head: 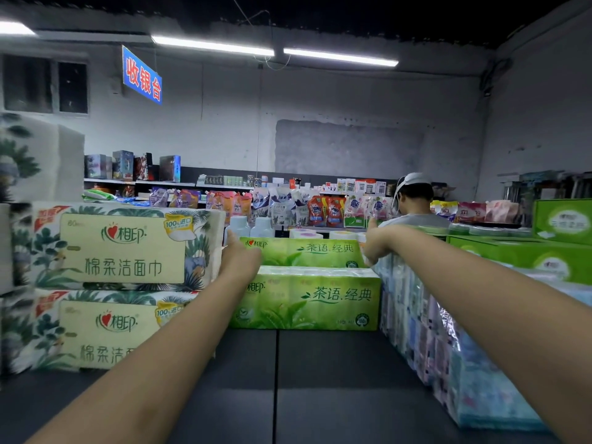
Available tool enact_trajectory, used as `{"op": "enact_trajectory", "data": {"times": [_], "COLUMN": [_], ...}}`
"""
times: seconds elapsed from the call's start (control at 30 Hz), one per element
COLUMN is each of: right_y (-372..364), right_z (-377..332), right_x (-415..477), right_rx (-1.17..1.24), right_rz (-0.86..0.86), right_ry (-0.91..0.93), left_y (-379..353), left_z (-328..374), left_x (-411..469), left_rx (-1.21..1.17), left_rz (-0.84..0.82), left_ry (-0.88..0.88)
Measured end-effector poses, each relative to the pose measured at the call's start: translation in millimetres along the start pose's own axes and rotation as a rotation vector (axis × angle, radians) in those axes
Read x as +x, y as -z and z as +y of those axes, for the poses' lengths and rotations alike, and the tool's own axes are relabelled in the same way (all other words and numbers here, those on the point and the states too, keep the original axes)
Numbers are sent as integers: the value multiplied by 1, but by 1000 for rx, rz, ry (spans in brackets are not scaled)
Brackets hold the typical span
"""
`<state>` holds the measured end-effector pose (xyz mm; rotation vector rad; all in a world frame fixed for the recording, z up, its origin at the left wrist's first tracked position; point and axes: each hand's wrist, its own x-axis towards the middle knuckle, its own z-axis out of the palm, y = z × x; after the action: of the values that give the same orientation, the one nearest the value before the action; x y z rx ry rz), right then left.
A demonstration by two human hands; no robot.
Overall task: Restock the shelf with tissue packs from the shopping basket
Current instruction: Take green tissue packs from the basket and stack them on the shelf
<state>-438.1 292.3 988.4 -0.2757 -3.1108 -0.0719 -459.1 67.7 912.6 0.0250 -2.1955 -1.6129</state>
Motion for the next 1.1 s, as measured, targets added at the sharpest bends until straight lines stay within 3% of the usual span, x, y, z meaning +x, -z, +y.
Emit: {"op": "enact_trajectory", "data": {"times": [0.07,0.37,1.1], "right_y": [3,5,2], "right_z": [2,9,20], "right_x": [-2,-4,6], "right_rx": [157,187,174], "right_rz": [19,19,11], "right_ry": [-45,47,45], "left_y": [0,-1,2], "left_z": [1,1,-8], "left_x": [3,1,3], "left_rx": [33,243,174], "left_rz": [-34,-75,-33], "left_ry": [-5,-38,-105]}}
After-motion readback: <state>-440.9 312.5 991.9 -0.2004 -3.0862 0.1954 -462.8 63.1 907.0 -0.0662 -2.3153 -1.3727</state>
